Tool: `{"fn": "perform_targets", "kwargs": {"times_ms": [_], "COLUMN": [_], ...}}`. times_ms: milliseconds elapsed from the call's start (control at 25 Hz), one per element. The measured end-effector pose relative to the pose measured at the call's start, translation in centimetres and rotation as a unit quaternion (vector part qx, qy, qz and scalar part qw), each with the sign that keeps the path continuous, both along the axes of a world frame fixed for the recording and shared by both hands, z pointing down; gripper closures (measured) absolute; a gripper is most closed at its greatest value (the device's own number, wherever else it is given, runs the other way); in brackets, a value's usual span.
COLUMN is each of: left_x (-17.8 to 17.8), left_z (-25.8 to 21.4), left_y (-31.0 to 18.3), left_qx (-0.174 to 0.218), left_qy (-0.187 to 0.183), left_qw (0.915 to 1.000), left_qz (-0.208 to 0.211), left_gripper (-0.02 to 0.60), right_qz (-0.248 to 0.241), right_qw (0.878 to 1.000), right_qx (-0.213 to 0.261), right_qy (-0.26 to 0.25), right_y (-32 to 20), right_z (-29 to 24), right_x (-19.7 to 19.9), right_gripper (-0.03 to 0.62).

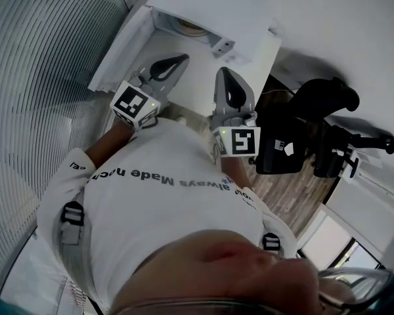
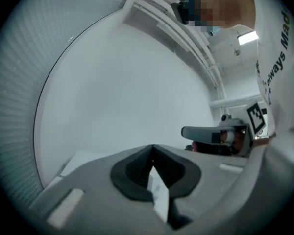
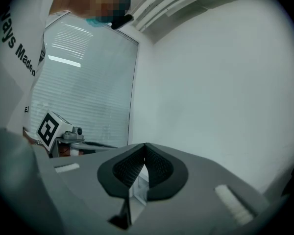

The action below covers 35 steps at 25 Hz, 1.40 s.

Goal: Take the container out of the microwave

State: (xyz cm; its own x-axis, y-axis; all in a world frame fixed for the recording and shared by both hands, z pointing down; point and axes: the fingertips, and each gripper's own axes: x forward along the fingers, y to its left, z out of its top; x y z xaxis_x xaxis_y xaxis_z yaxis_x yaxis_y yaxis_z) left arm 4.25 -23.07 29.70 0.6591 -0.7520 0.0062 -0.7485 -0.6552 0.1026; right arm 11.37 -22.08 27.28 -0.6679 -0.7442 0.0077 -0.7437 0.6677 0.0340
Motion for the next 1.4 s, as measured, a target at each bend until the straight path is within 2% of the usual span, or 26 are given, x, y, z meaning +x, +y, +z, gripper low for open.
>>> {"fn": "perform_targets", "kwargs": {"times_ms": [320,520,960,1120,1400], "left_x": [-6.8,-9.8,-10.5,-10.1,-9.8], "left_z": [-0.7,0.5,0.7,2.5,5.1], "left_y": [-2.8,-3.7,-4.1,-4.8,-6.0], "left_qx": [0.008,0.007,-0.015,-0.026,-0.05], "left_qy": [0.006,0.007,0.018,0.018,0.006], "left_qw": [0.9998,0.9993,0.999,0.9987,0.9979], "left_qz": [0.019,0.035,0.039,0.041,0.042], "left_gripper": [0.578,0.578,0.578,0.578,0.578], "right_qz": [0.003,0.013,0.023,0.018,0.034], "right_qw": [1.0,1.0,0.999,0.998,0.995], "right_qx": [0.011,0.008,-0.013,-0.017,-0.066], "right_qy": [0.008,0.014,0.035,0.055,0.069], "right_y": [-2.8,-3.6,-3.9,-4.3,-6.0], "right_z": [-0.8,0.6,1.5,3.6,7.0], "right_x": [-8.2,-11.3,-12.7,-12.2,-11.2], "right_gripper": [0.592,0.592,0.592,0.592,0.582]}}
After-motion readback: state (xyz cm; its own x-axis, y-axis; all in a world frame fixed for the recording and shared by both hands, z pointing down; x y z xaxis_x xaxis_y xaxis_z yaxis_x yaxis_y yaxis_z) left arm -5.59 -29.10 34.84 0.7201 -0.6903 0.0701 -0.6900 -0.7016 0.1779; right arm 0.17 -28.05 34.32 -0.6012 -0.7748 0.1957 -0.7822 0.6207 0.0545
